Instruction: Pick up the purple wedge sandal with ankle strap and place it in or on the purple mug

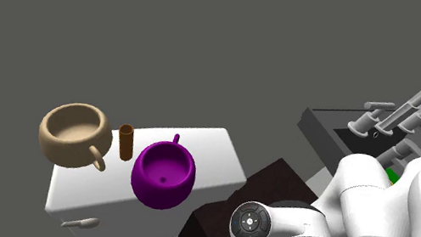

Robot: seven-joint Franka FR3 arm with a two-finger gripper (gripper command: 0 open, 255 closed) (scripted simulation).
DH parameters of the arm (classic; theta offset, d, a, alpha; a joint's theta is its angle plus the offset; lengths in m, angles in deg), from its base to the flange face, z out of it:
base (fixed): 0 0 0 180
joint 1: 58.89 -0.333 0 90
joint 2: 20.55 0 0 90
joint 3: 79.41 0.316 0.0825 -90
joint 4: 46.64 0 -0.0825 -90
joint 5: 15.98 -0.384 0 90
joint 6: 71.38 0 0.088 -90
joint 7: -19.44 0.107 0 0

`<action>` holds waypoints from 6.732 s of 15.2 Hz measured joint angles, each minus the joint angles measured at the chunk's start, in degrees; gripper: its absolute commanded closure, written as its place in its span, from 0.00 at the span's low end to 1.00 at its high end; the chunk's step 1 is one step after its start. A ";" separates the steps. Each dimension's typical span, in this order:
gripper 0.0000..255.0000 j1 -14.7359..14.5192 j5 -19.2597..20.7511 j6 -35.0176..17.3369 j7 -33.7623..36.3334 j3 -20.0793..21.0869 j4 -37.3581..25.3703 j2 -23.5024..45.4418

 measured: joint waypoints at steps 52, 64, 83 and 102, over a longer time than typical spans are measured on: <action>1.00 -5.08 9.72 48.70 -0.03 -19.04 -16.01 -32.89; 1.00 -4.35 12.34 57.58 0.70 -22.19 -24.82 -33.03; 1.00 4.97 23.79 51.22 -0.70 -22.16 -50.45 -0.28; 1.00 4.20 37.69 57.18 3.55 -21.51 -93.21 39.67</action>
